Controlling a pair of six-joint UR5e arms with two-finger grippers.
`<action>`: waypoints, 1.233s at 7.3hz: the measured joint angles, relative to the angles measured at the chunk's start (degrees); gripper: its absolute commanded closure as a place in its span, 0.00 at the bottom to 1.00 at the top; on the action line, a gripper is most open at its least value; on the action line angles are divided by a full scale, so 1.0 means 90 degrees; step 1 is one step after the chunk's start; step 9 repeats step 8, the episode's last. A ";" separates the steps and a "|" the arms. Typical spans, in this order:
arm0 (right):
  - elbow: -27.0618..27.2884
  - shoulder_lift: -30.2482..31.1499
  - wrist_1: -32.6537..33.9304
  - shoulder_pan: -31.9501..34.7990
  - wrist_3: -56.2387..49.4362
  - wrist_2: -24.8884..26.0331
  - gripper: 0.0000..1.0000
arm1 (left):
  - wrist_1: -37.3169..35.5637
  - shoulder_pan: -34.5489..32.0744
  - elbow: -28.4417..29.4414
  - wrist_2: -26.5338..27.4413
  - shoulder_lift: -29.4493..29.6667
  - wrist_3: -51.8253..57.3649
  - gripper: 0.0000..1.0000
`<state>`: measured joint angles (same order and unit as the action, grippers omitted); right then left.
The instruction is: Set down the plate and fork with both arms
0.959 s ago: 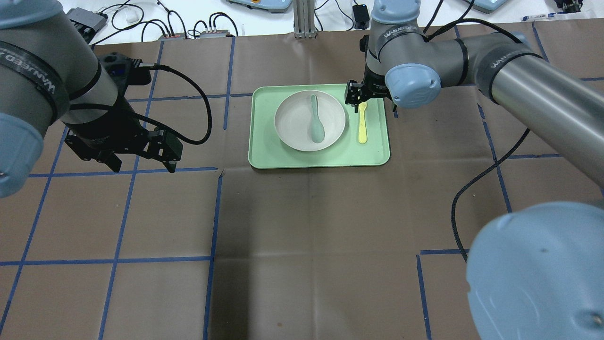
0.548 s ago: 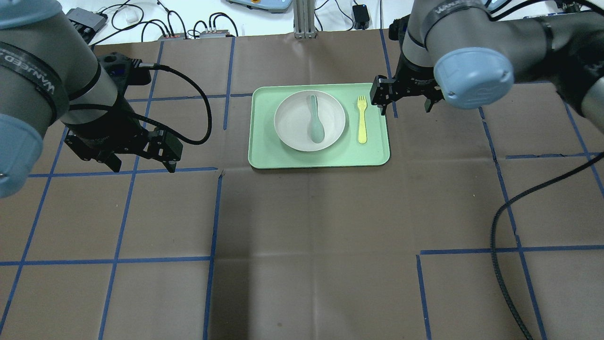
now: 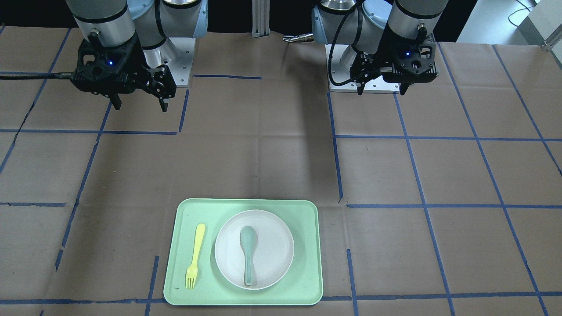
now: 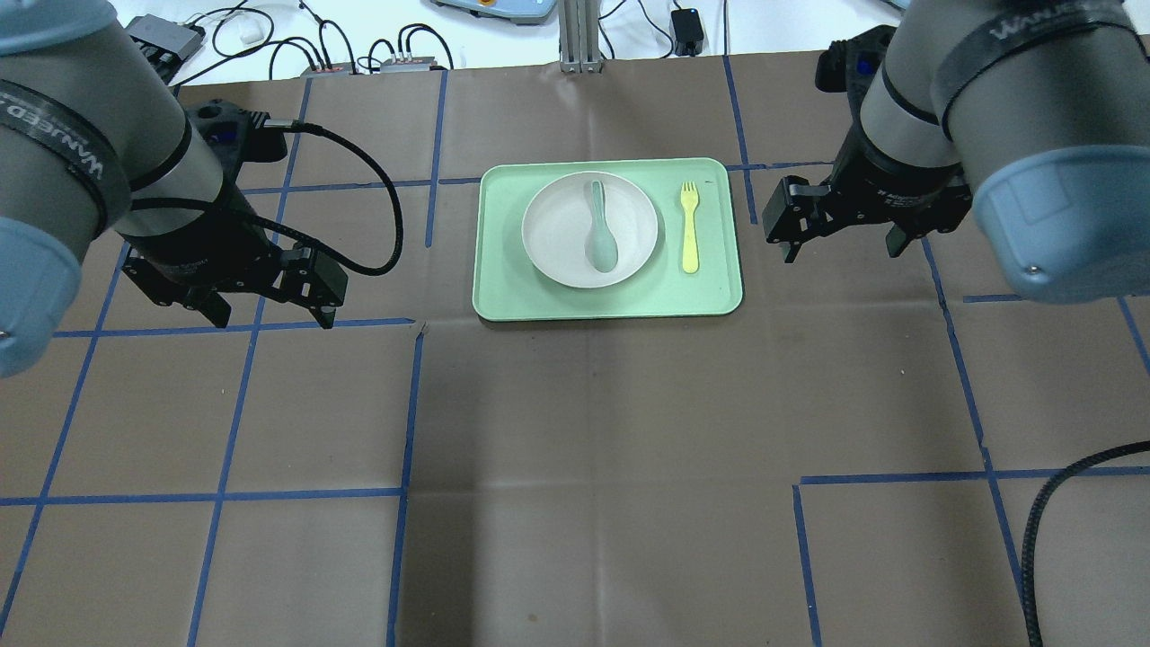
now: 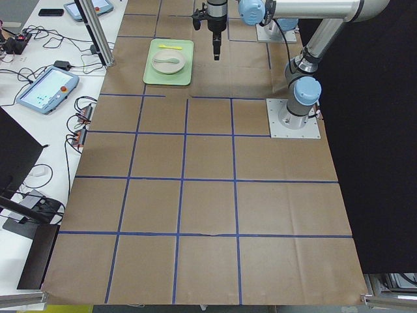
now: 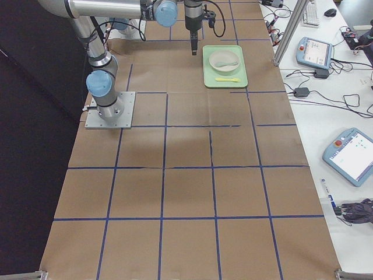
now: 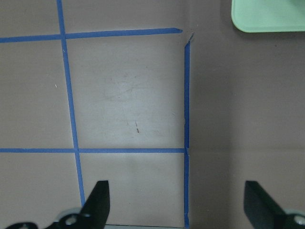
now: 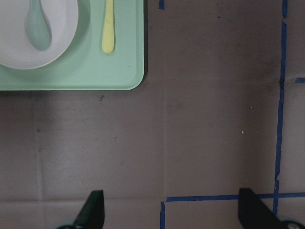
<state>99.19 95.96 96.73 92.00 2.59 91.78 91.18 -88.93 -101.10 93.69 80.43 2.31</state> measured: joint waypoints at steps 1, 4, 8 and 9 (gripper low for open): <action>-0.0195 -0.0016 -0.0197 -0.0074 0.0003 -0.0029 0.00 | 0.0000 -0.0001 -0.0004 0.0000 -0.0004 0.0002 0.00; -0.0544 -0.0299 -0.0501 -0.0172 0.0008 -0.0052 0.00 | 0.0005 -0.0001 -0.0022 0.0000 -0.0029 0.0006 0.00; -0.0590 -0.0300 -0.0523 -0.0165 0.0052 -0.0067 0.00 | 0.0043 0.0003 0.0058 0.0020 0.0050 0.0007 0.00; -0.0590 -0.0300 -0.0523 -0.0165 0.0052 -0.0067 0.00 | 0.0043 0.0003 0.0058 0.0020 0.0050 0.0007 0.00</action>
